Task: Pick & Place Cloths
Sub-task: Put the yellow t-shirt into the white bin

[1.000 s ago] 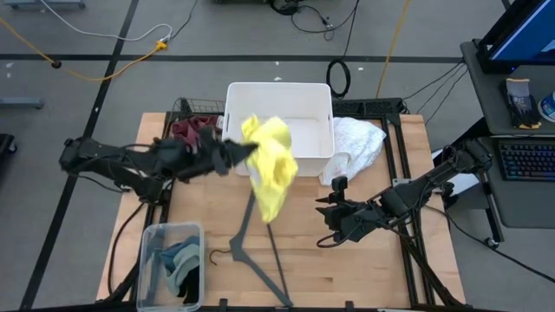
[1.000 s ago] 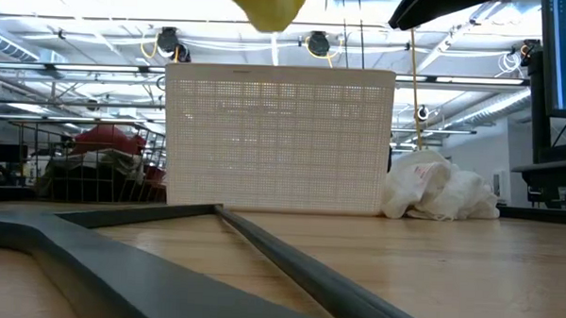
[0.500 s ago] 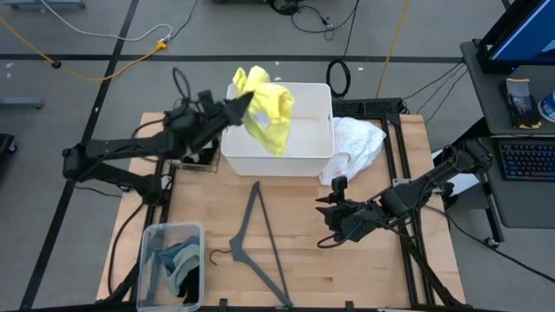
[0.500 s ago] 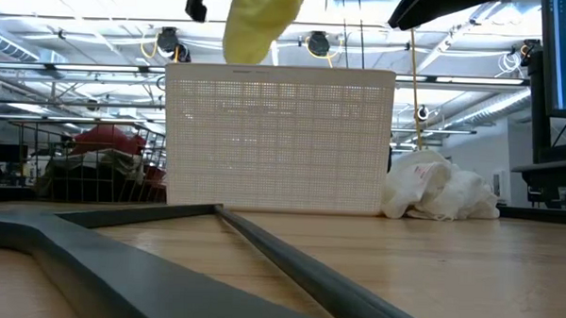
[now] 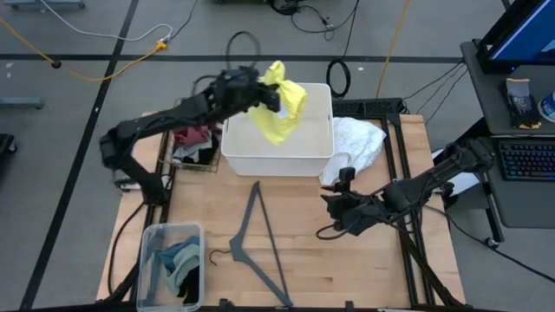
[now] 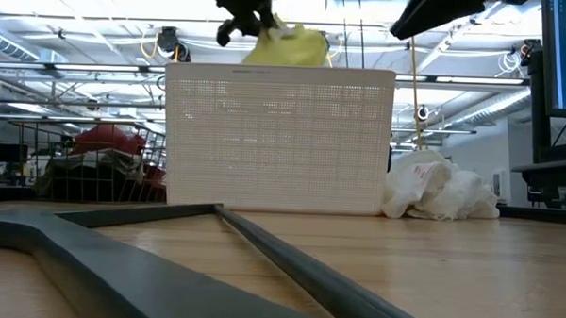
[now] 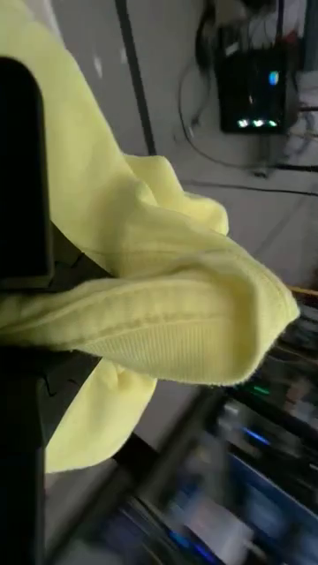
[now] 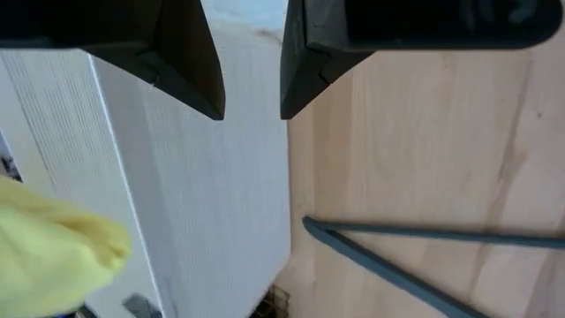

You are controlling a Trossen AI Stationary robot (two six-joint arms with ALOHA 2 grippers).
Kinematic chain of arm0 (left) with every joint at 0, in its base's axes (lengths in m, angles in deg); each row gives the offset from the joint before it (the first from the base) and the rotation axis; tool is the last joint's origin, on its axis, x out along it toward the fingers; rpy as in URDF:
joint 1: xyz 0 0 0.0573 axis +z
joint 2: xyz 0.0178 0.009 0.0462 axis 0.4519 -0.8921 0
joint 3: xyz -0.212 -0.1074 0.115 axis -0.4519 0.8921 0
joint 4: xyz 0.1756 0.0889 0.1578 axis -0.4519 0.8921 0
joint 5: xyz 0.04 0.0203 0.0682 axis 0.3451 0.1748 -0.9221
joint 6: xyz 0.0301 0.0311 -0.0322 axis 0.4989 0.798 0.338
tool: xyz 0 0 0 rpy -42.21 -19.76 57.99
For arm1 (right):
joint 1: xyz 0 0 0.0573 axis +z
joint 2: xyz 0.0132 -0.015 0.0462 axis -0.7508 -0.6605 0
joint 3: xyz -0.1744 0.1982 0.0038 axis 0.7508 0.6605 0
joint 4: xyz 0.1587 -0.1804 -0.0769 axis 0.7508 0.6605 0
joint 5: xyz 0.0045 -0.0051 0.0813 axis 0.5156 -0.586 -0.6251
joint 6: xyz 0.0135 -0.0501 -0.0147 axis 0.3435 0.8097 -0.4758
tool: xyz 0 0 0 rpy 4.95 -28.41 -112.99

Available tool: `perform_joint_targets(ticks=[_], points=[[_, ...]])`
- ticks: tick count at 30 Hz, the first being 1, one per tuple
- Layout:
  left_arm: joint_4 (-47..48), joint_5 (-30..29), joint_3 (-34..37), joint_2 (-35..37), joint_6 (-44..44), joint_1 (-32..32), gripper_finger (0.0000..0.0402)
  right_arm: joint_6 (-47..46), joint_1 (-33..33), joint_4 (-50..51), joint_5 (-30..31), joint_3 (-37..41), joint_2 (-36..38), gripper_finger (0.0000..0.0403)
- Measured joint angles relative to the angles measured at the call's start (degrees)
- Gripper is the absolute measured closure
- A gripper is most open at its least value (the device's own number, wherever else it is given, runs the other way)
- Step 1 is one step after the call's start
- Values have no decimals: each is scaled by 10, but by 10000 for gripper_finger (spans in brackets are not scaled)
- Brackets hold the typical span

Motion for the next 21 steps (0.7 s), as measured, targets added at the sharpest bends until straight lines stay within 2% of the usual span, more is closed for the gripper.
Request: perform_joint_targets(ticks=[5,9,16,21], points=[[125,1,-131,-86,103,2,365,-67,0,62,-1,0,31,298],[193,53,-194,-138,175,0,365,-129,0,106,-2,0,59,298],[300,94,-227,-189,249,-14,365,-197,0,156,-3,0,103,298],[344,100,-227,-217,262,-19,365,-196,0,165,-1,0,124,298]])
